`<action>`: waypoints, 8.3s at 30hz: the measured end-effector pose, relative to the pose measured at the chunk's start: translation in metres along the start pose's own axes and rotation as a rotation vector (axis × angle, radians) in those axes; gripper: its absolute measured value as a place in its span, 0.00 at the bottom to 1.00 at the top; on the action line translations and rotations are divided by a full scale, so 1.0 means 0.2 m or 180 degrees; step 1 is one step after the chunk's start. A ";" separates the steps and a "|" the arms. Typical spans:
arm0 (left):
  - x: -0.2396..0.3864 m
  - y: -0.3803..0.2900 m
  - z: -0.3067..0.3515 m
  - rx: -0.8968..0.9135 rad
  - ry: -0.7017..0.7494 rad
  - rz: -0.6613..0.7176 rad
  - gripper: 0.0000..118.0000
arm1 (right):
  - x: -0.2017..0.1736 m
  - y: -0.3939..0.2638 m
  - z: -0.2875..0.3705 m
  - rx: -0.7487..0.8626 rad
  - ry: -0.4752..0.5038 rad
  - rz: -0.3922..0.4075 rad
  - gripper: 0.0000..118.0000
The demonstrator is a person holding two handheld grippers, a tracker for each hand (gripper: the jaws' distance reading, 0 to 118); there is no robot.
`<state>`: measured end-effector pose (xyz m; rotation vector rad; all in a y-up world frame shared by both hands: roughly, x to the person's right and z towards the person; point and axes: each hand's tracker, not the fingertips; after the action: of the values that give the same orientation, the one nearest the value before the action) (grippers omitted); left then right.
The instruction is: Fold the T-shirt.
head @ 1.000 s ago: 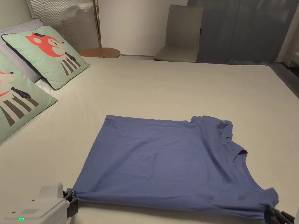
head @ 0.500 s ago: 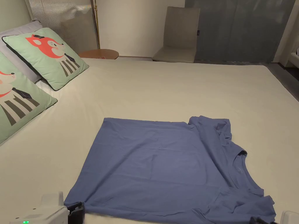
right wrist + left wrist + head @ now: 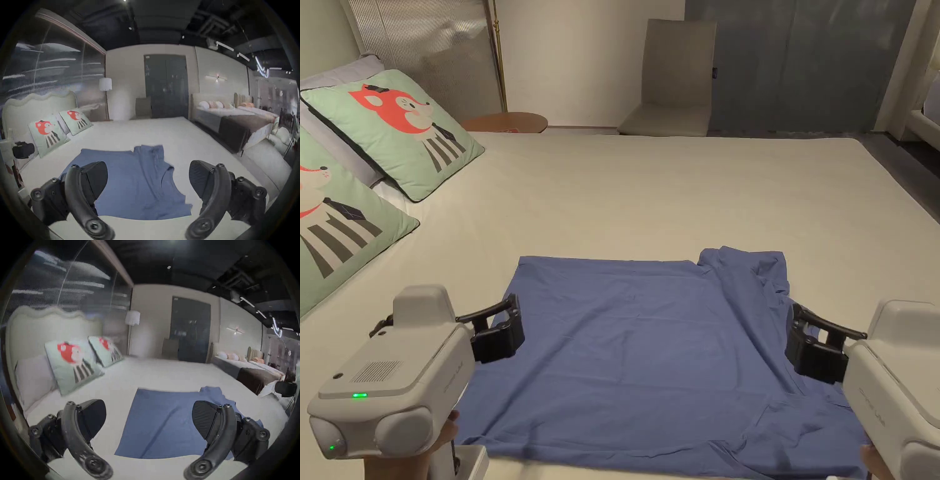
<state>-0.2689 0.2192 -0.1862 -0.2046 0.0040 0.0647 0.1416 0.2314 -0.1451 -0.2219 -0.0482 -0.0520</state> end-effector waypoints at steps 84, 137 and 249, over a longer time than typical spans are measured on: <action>-0.33 -0.49 -0.13 -0.1818 0.0020 0.0098 0.05 | 0.32 -0.65 -0.02 -0.1442 -0.0134 -0.0424 0.04; 0.11 0.14 -0.34 0.0015 -0.0098 -0.0095 0.91 | 0.13 0.11 -0.28 0.0102 -0.0247 0.0119 0.85; -0.35 -0.65 -0.32 -0.2279 0.0207 -0.0020 0.34 | 0.38 -0.72 -0.17 -0.1887 -0.0474 -0.0369 0.25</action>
<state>-0.3296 0.0752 -0.2224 -0.9224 0.0455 0.0510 0.2110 0.0806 -0.1423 -0.8157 -0.1947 -0.1656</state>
